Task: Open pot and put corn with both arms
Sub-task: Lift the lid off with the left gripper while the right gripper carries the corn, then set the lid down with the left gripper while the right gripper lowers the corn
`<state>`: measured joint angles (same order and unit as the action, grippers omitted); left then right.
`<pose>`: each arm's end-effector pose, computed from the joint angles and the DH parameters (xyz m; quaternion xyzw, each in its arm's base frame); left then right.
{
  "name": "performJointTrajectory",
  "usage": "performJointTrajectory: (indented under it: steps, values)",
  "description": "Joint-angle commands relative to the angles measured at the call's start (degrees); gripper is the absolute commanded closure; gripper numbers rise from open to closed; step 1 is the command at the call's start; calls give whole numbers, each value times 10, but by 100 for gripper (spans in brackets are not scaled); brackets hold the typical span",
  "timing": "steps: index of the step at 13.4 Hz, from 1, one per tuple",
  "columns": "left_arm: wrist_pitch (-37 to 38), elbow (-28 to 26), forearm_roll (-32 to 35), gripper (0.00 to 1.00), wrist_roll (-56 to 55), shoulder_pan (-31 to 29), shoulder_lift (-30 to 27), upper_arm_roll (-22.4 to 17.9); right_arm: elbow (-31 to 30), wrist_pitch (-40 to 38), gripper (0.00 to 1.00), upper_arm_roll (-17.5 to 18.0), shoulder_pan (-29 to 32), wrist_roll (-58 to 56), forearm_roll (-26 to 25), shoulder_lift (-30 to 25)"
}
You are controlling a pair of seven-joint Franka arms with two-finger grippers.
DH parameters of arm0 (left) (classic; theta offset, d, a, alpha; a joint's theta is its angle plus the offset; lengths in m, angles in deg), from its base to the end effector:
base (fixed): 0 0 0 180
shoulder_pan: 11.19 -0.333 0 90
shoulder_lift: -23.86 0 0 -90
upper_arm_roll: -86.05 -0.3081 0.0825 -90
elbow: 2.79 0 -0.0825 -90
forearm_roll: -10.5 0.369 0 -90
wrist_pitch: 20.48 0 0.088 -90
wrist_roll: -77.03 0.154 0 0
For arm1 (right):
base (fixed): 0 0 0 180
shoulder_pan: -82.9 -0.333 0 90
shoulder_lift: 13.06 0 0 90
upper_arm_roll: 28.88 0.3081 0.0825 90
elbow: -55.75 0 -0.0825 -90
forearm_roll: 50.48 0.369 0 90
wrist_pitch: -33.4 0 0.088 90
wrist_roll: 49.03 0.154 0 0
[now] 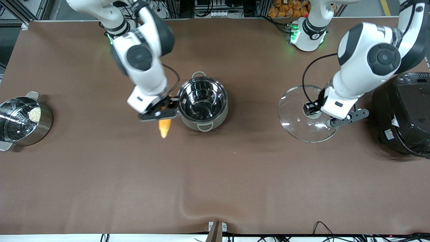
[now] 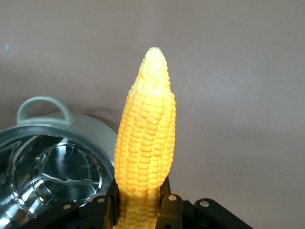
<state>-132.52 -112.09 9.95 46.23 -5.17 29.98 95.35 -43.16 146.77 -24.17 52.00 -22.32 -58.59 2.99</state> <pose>0.5424 -0.1482 0.3885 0.9901 0.1367 -0.0316 0.0007 0.5127 0.3453 0.3702 0.9930 0.1048 0.0163 0.0523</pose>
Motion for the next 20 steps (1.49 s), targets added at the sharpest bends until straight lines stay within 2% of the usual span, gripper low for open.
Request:
performJointTrajectory:
  steps: [1,4,6,8,15,16,18,20]
  values:
    - [-87,-94,6,100,21,-17,-18,7,32,-2,100,-8,-52,6,-69,36]
    - [-214,-178,48,100,21,-23,15,5,35,-2,98,-8,-99,6,-121,61]
    - [-295,-214,56,100,21,-48,45,6,35,-1,97,-8,-113,6,-125,72]
    - [-304,-216,61,100,21,-51,71,6,35,14,96,-8,-128,11,-124,81]
    - [-329,-233,61,100,21,-70,107,5,34,29,96,-7,-165,83,-111,99]
    - [-324,-232,61,75,20,-71,108,5,34,29,96,-7,-166,84,-111,102]
    - [-323,-227,61,0,19,-81,104,6,30,26,93,-8,-179,77,-120,108]
    - [-292,-203,61,0,19,-81,92,6,28,23,93,-8,-182,66,-130,107]
